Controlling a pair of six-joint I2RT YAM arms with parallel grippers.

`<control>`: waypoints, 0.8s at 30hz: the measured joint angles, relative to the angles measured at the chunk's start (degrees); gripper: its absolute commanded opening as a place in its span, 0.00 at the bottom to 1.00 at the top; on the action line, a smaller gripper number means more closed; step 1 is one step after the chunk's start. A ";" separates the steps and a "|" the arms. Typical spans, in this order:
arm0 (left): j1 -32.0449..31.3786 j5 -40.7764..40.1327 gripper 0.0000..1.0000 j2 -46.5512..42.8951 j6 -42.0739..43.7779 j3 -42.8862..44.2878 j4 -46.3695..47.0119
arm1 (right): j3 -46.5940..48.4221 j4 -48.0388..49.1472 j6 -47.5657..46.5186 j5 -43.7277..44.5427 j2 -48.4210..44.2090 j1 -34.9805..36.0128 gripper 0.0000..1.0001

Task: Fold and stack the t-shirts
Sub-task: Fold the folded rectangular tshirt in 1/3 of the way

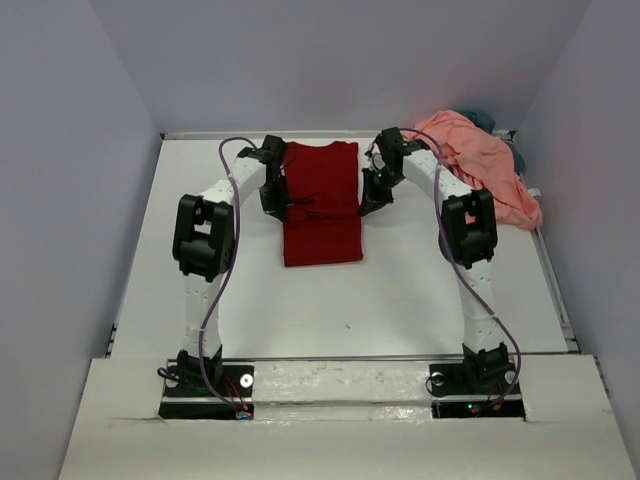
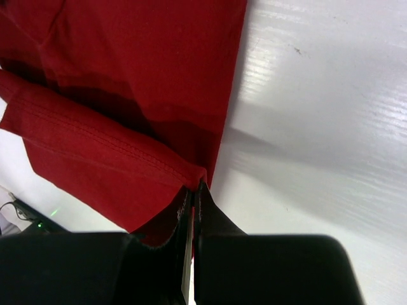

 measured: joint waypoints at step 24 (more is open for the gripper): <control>1.70 -1.97 0.81 0.04 -0.33 -1.14 5.16 | 2.62 2.19 -0.55 -1.75 4.09 -0.90 0.82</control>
